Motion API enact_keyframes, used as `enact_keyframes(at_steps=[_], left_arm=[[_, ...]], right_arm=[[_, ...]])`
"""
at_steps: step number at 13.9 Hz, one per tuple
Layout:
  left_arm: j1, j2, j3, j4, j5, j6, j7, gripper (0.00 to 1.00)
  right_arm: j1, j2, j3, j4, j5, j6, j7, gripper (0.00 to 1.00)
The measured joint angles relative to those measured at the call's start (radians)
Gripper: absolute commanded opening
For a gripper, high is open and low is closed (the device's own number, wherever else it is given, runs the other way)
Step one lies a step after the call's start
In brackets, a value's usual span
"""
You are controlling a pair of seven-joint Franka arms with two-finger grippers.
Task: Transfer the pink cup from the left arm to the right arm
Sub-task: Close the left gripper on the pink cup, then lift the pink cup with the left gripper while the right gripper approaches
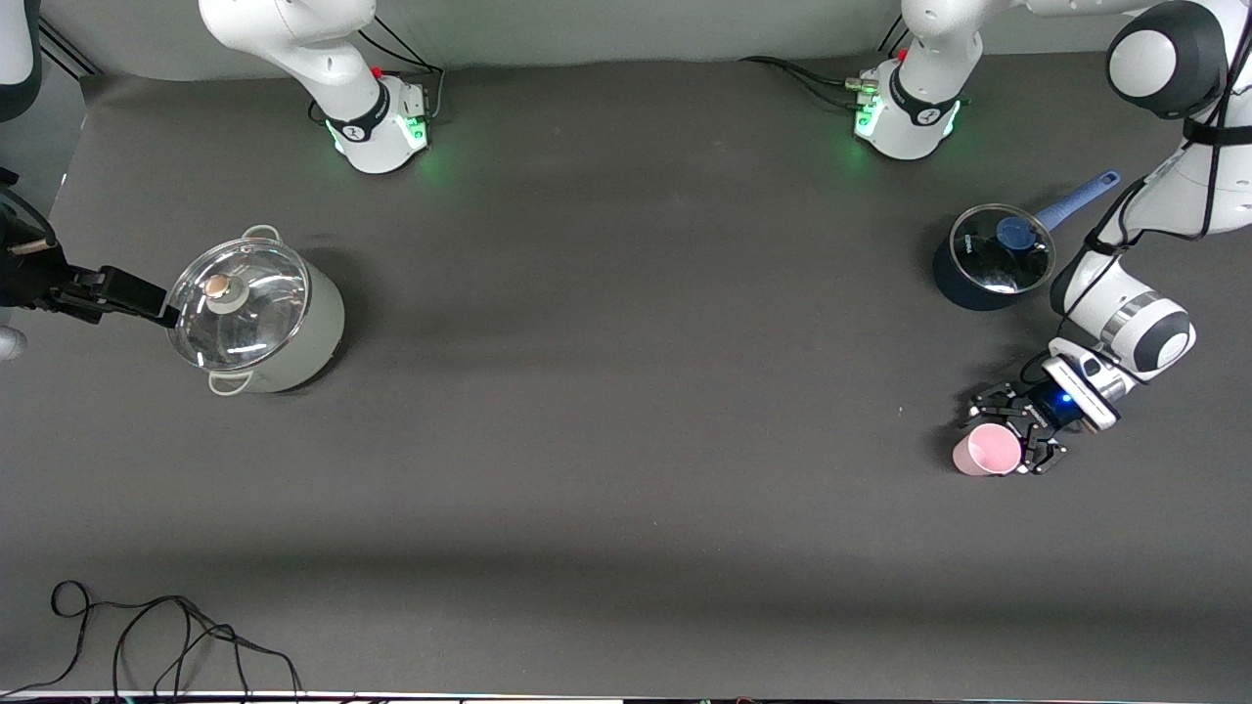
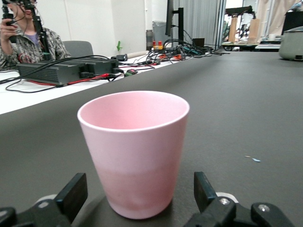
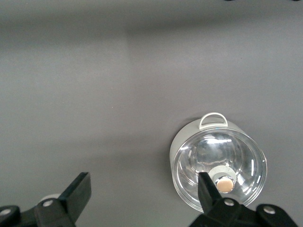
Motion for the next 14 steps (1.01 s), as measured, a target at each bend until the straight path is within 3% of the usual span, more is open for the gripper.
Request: enact_keyframes(at_steps=[2, 4, 5, 10, 14], left_arm=[[-0.011, 0.000, -0.004, 0.000, -0.010, 0.014, 0.000, 0.95], [-0.015, 0.000, -0.007, 0.000, -0.012, 0.019, 0.000, 0.72], [-0.015, 0.000, -0.007, 0.000, -0.013, 0.020, 0.000, 0.66], [-0.014, 0.000, -0.006, 0.002, -0.013, 0.019, 0.000, 0.58], [-0.019, -0.005, -0.049, 0.003, -0.013, 0.009, -0.004, 0.29]], right_arm=[[0.000, 0.000, 0.000, 0.000, 0.000, 0.000, 0.000, 1.00], [0.000, 0.000, 0.000, 0.000, 0.000, 0.000, 0.000, 1.00], [0.000, 0.000, 0.000, 0.000, 0.000, 0.000, 0.000, 1.00], [0.000, 0.000, 0.000, 0.000, 0.000, 0.000, 0.000, 1.00], [0.000, 0.000, 0.000, 0.000, 0.000, 0.000, 0.000, 1.00]])
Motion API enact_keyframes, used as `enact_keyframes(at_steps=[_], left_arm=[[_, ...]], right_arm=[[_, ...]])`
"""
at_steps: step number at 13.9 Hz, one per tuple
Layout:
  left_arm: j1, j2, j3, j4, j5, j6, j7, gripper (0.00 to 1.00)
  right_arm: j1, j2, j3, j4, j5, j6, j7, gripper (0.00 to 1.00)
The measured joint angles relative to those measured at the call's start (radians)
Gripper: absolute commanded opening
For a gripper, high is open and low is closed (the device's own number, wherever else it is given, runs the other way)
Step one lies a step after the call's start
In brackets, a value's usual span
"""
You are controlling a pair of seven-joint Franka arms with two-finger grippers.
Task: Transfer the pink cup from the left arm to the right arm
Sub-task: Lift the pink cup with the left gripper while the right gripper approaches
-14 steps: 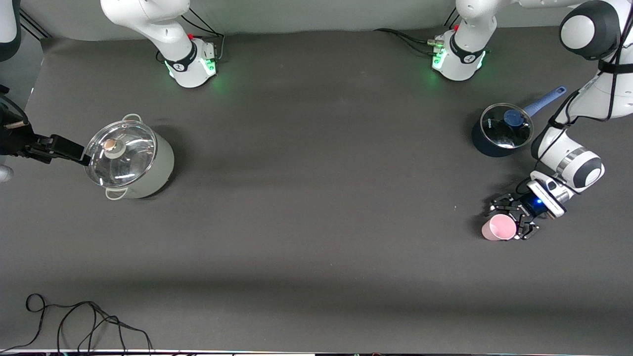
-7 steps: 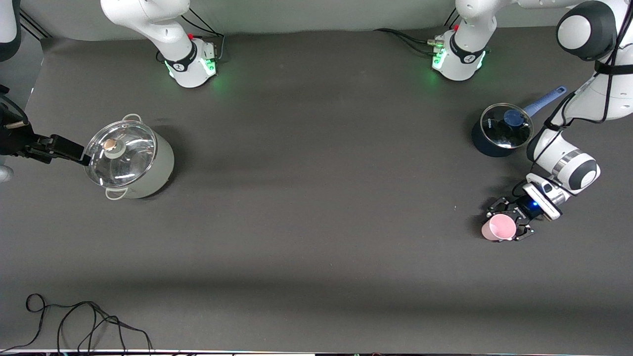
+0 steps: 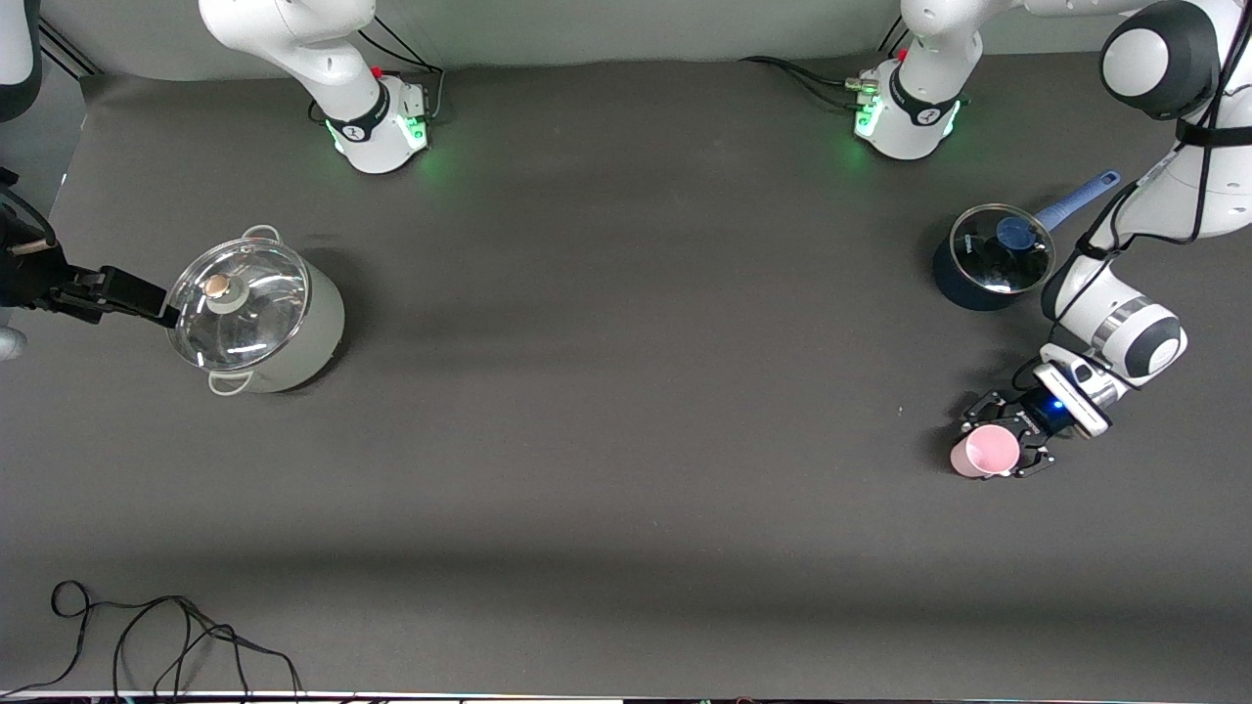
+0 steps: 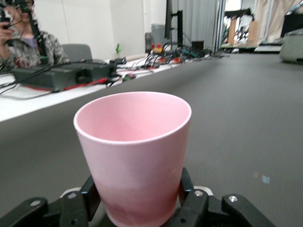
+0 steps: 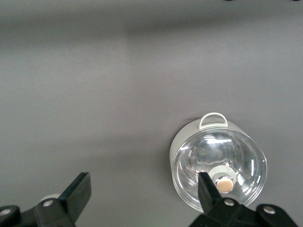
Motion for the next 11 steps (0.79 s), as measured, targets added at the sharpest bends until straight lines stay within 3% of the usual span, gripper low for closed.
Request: enact_keyframes(at_steps=[2, 4, 8, 11], left_arm=[[-0.005, -0.002, -0.078, -0.007, -0.004, 0.005, -0.002, 0.15], [-0.013, -0.004, -0.166, -0.020, -0.054, 0.045, -0.004, 0.11], [-0.014, -0.053, -0.434, -0.065, -0.251, 0.361, -0.003, 0.11], [-0.016, -0.116, -0.645, -0.080, -0.400, 0.620, -0.003, 0.11]], right_arm=[[0.000, 0.000, 0.000, 0.000, 0.000, 0.000, 0.000, 1.00], [0.000, 0.000, 0.000, 0.000, 0.000, 0.000, 0.000, 0.99], [0.000, 0.000, -0.001, 0.000, 0.001, -0.010, 0.053, 0.98], [0.012, 0.000, 0.000, 0.000, 0.052, -0.014, 0.275, 0.95]])
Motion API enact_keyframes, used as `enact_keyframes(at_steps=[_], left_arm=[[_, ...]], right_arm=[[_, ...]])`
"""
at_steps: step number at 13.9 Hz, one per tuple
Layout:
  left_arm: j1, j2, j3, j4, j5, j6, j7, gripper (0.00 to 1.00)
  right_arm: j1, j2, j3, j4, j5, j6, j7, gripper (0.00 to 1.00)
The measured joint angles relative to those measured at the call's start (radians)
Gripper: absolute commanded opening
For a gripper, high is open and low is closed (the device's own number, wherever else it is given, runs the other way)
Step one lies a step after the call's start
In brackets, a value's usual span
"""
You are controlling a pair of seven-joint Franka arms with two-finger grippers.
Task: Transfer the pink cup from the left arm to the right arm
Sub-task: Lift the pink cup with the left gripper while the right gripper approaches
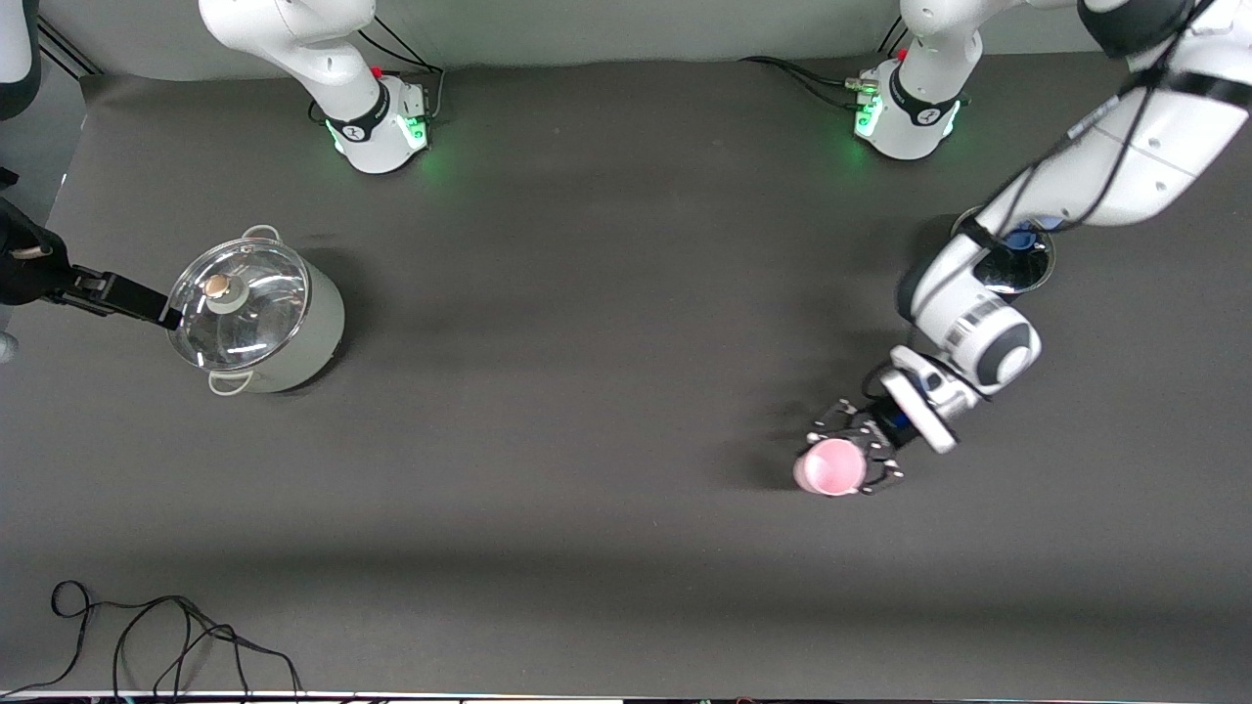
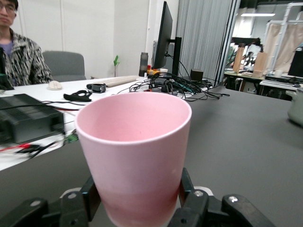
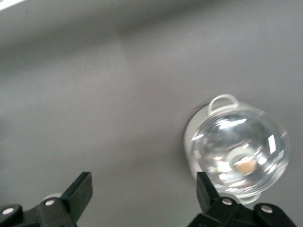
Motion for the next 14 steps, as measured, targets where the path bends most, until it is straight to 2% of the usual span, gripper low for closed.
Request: enact_keyframes(at_steps=[4, 7, 9, 11, 14], left_arm=[[-0.007, -0.090, -0.255, -0.008, -0.184, 0.282, 0.000, 0.12], [-0.022, -0.143, -0.382, -0.009, -0.237, 0.396, -0.002, 0.12], [-0.076, -0.156, -0.406, 0.020, -0.257, 0.460, -0.006, 0.13], [-0.173, -0.157, -0.405, 0.104, -0.261, 0.557, -0.034, 0.13], [-0.306, -0.159, -0.370, 0.211, -0.264, 0.660, -0.078, 0.13]], right_arm=[[0.055, 0.000, 0.004, 0.001, 0.040, -0.001, 0.405, 0.95], [0.097, 0.000, 0.010, 0.001, 0.137, -0.017, 0.691, 0.96], [0.137, 0.003, 0.011, 0.003, 0.174, -0.018, 0.835, 0.96], [0.191, 0.020, 0.013, 0.024, 0.195, -0.013, 0.964, 0.96], [0.283, 0.075, 0.014, 0.109, 0.211, -0.005, 1.127, 0.96]])
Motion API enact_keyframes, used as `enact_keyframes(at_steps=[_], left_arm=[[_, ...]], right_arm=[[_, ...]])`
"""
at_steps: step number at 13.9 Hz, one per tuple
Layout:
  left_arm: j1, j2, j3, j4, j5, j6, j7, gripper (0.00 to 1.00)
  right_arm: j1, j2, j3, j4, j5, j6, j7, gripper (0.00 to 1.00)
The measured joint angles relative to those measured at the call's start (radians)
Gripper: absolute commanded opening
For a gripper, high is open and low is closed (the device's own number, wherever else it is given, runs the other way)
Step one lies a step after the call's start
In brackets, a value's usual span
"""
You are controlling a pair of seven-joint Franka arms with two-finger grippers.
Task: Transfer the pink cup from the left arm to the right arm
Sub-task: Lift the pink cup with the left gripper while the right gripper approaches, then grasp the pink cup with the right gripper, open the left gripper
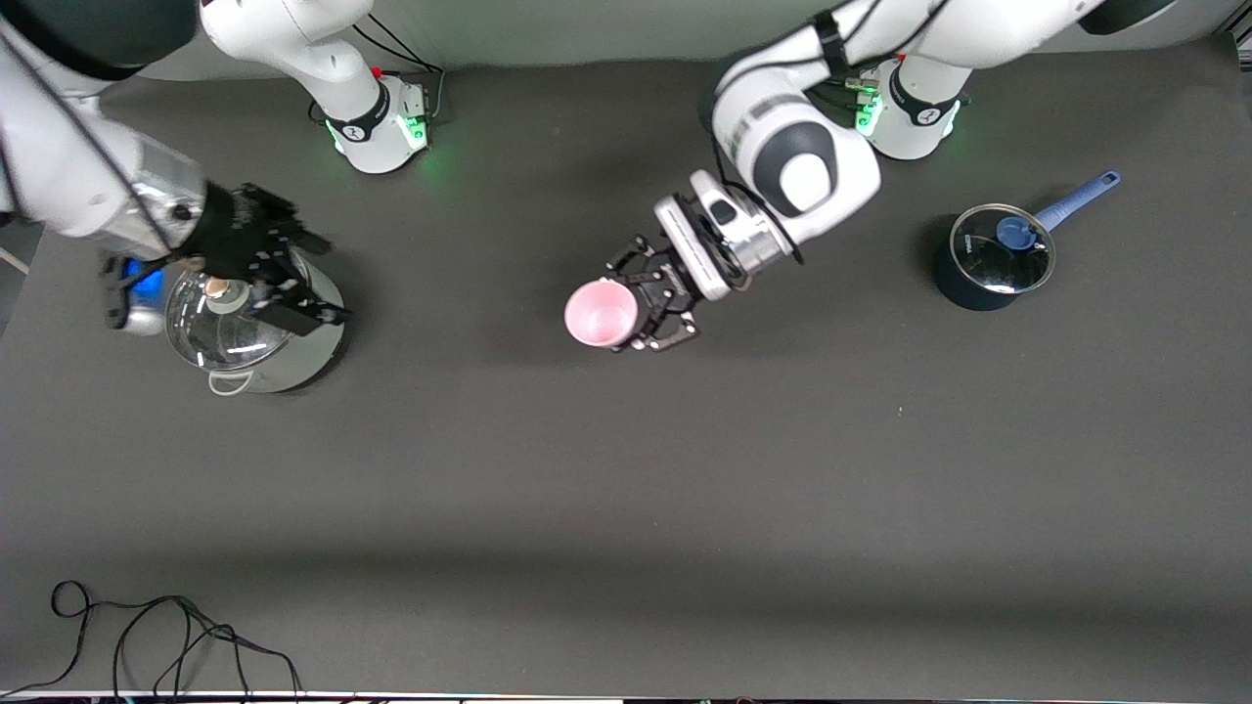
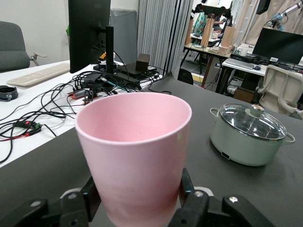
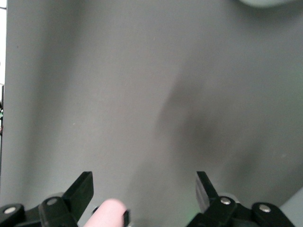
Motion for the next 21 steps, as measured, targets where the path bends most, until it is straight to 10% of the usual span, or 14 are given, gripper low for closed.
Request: enact_keyframes(at_steps=[17, 21], left_arm=[[-0.069, 0.000, 0.044, 0.073, -0.002, 0.076, -0.056, 0.13], [-0.069, 0.000, 0.044, 0.073, -0.002, 0.079, -0.059, 0.14]], right_arm=[[0.248, 0.267, 0.009, 0.200, 0.032, 0.065, 0.159, 0.95], [0.247, 0.284, 0.009, 0.208, 0.032, 0.089, 0.159, 0.24]])
